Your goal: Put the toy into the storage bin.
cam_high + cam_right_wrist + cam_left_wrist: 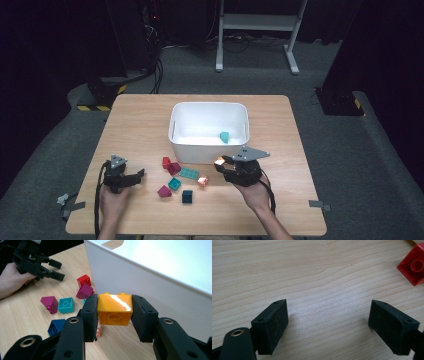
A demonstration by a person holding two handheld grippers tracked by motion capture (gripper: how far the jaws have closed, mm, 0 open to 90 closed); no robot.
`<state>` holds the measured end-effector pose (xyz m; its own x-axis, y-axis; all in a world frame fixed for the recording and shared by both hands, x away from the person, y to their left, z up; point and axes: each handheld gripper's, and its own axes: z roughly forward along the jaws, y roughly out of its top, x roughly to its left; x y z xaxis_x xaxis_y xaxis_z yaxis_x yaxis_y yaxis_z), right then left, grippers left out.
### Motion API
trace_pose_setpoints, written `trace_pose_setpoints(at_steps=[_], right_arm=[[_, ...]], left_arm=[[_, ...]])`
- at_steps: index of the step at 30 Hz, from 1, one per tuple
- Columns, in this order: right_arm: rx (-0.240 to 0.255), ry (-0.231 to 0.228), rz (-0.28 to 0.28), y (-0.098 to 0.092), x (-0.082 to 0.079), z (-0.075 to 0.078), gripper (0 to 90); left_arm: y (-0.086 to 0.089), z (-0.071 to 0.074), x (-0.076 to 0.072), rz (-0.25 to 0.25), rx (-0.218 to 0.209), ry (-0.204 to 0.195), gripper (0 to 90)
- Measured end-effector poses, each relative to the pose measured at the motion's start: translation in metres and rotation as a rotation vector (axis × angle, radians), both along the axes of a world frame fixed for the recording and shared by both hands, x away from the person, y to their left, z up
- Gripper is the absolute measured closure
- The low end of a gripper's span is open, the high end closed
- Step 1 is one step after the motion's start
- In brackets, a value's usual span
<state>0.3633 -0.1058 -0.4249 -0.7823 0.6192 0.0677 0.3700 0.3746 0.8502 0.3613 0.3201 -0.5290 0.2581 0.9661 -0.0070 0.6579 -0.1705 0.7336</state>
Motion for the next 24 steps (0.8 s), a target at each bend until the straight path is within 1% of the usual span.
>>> trace_pose_setpoints(at_steps=[2,7,10,16,18,22,24], right_arm=[[0.001,-0.015,0.001,0.000,0.001,0.005,58.6],[0.007,-0.028,0.006,0.000,0.004,0.016,58.6],[0.019,-0.033,0.004,-0.001,0.007,0.024,58.6],[0.028,-0.057,0.003,-0.003,0.013,0.039,58.6],[0.045,-0.051,0.002,-0.004,0.016,0.044,58.6],[0.059,-0.050,-0.008,-0.007,0.024,0.052,58.6],[0.066,-0.048,-0.010,-0.007,0.027,0.053,58.6]], left_arm=[[0.000,0.000,0.000,0.000,0.000,0.001,16.4],[0.000,0.000,0.000,0.001,0.000,0.000,16.4],[0.000,0.000,0.000,0.001,-0.001,0.000,16.4],[0.000,0.000,0.000,0.000,0.000,0.000,16.4],[0.000,0.000,0.000,0.001,-0.001,0.000,16.4],[0.000,0.000,0.000,0.001,-0.001,0.000,16.4],[0.000,0.000,0.000,0.001,-0.001,0.000,16.4]])
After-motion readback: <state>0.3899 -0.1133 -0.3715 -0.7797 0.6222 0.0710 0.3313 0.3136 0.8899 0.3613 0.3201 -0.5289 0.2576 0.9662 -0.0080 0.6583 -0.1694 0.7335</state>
